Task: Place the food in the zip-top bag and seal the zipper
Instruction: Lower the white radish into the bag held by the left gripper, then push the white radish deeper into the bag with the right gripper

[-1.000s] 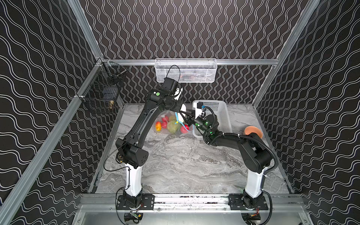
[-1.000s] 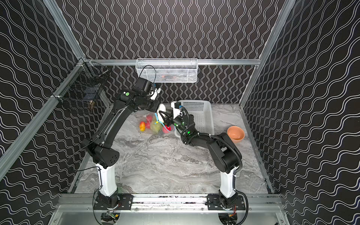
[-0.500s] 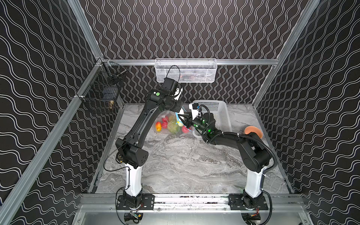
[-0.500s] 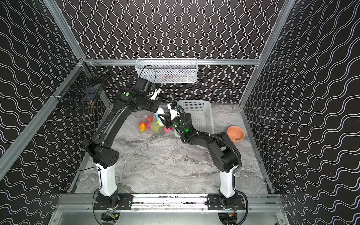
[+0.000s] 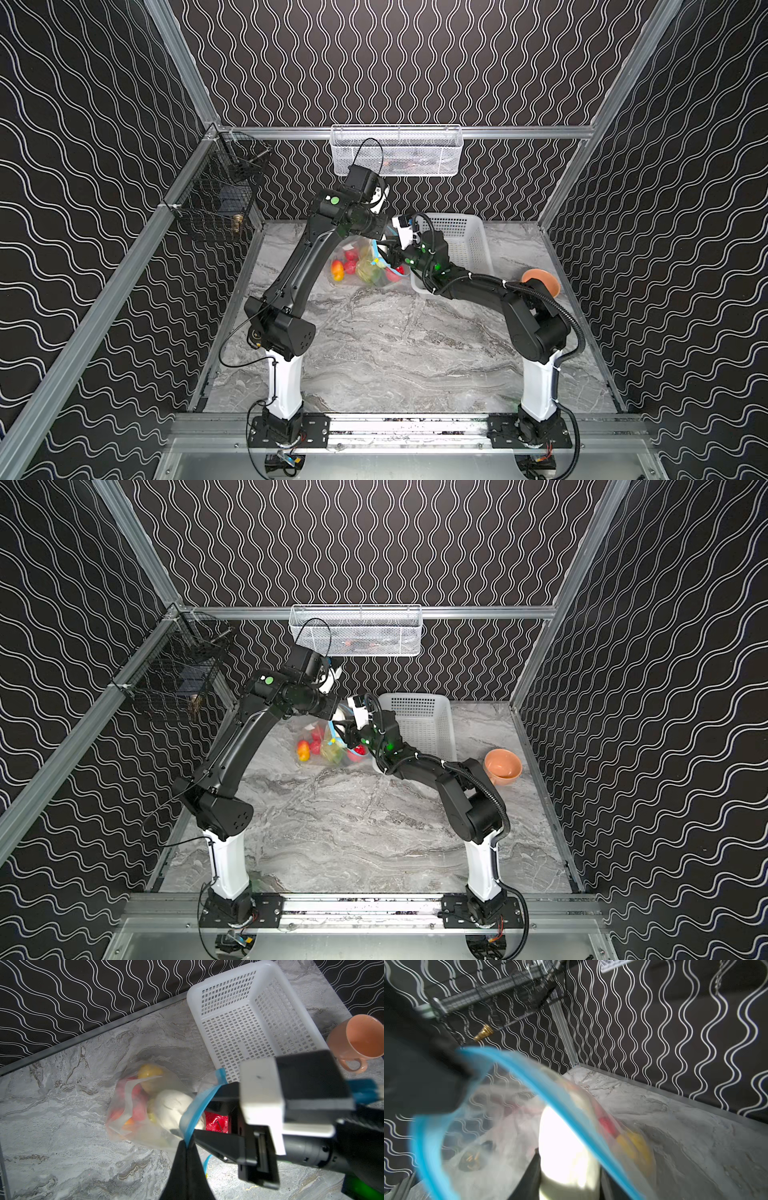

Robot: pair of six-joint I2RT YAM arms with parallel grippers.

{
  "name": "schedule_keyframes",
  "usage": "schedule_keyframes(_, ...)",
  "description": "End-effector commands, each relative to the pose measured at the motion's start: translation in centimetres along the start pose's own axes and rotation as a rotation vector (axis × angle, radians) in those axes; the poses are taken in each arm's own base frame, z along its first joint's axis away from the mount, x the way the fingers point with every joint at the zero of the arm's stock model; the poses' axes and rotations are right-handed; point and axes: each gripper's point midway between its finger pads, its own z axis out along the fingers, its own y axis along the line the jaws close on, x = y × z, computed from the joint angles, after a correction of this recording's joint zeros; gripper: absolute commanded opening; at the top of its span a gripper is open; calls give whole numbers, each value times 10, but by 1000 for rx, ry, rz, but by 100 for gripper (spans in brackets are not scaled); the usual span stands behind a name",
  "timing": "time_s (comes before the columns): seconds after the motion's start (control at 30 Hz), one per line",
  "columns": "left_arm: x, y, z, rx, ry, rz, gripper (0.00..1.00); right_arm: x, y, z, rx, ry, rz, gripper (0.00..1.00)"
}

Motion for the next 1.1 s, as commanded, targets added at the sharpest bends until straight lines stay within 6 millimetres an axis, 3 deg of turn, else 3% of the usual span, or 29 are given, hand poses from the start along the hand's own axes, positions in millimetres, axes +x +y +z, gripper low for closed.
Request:
schedule_keyframes(0.0, -7, -2, -4, 9, -32, 3, 0, 17, -13, 4, 74, 75, 23, 1)
schedule_keyframes(0.13, -8, -2, -4, 11, -33, 3, 0, 19, -20, 11, 123, 118, 34, 16)
schedule_keyframes(0.2, -7, -1, -3, 6, -31, 3, 0, 16, -19, 12, 127, 125, 39, 28)
schedule_keyframes(0.4, -6, -1, 1, 1, -24, 1, 0, -2, -16, 14, 152, 127, 80, 44)
schedule_keyframes(0.5, -5, 0, 2, -3, -21, 2, 0, -5, -10, 14, 138, 139, 87, 56)
schedule_keyframes(0.93, -7, 6, 6, -40, -21, 7, 0, -20, 11, -16, 117, 103, 102, 72)
schedule_keyframes(1.07, -6, 7, 6, -48, -20, 11, 0, -36, 22, -31, 97, 51, 96, 79)
